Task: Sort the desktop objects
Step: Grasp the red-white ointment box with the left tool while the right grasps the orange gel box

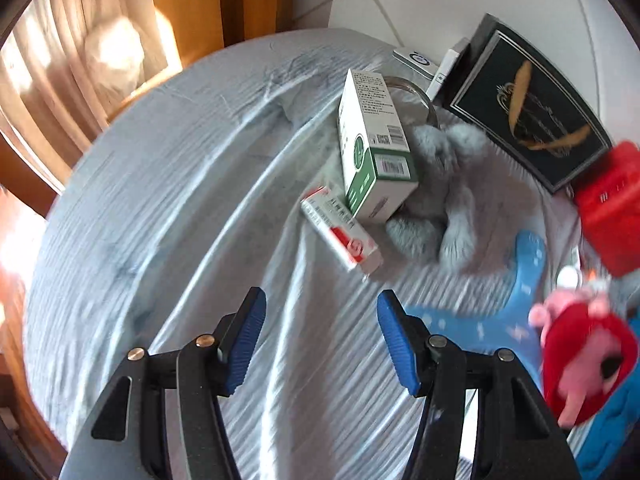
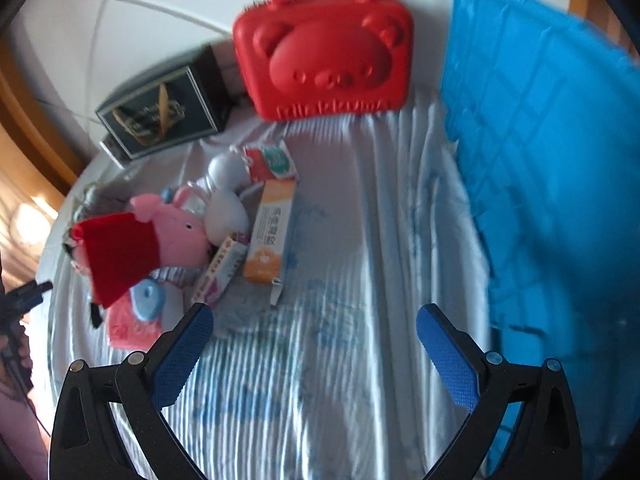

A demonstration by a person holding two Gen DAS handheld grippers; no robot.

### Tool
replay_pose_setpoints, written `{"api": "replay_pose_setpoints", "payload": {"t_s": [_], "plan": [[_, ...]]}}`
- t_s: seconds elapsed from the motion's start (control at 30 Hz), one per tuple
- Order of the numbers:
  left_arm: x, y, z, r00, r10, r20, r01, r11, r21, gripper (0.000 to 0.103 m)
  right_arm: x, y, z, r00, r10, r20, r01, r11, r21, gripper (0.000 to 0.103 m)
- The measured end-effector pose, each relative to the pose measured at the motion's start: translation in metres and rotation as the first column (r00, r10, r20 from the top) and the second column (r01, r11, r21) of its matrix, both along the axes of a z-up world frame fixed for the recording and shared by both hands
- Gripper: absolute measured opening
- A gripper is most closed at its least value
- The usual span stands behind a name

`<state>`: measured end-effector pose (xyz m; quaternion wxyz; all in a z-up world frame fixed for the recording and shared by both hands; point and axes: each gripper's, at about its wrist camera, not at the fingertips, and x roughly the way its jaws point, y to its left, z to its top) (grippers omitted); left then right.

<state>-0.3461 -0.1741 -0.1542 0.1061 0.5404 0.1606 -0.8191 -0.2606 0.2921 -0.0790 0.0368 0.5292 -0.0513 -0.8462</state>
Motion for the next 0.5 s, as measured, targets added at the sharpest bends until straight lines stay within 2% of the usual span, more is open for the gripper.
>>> {"api": "replay_pose_setpoints", "payload": {"t_s": [0.13, 0.27, 0.37, 0.5], "plan": [[-0.036, 0.002, -0.021, 1.0, 0.026, -0.003, -0.026, 0.999, 0.041, 0.057, -0.023, -0.004, -0.025, 0.999, -0.01, 0.049, 0.009, 1.0, 0.012, 0.103], [-0.057, 0.007, -0.04, 0.999, 0.025, 0.042, -0.026, 1.0, 0.013, 0.057, -0.041, -0.006, -0.039, 0.997, -0.018, 0.075, 0.017, 1.0, 0.013, 0.103], [-0.064, 0.006, -0.053, 0.997, 0.044, 0.063, -0.045, 0.999, 0.024, 0.057, -0.05, -0.012, -0.046, 0.996, -0.013, 0.086, 0.012, 1.0, 0.016, 0.103], [-0.071, 0.006, -0.057, 0.996, 0.051, 0.07, -0.051, 0.999, -0.001, 0.057, -0.064, -0.02, -0.057, 0.994, -0.004, 0.105, 0.002, 1.0, 0.013, 0.103]]}}
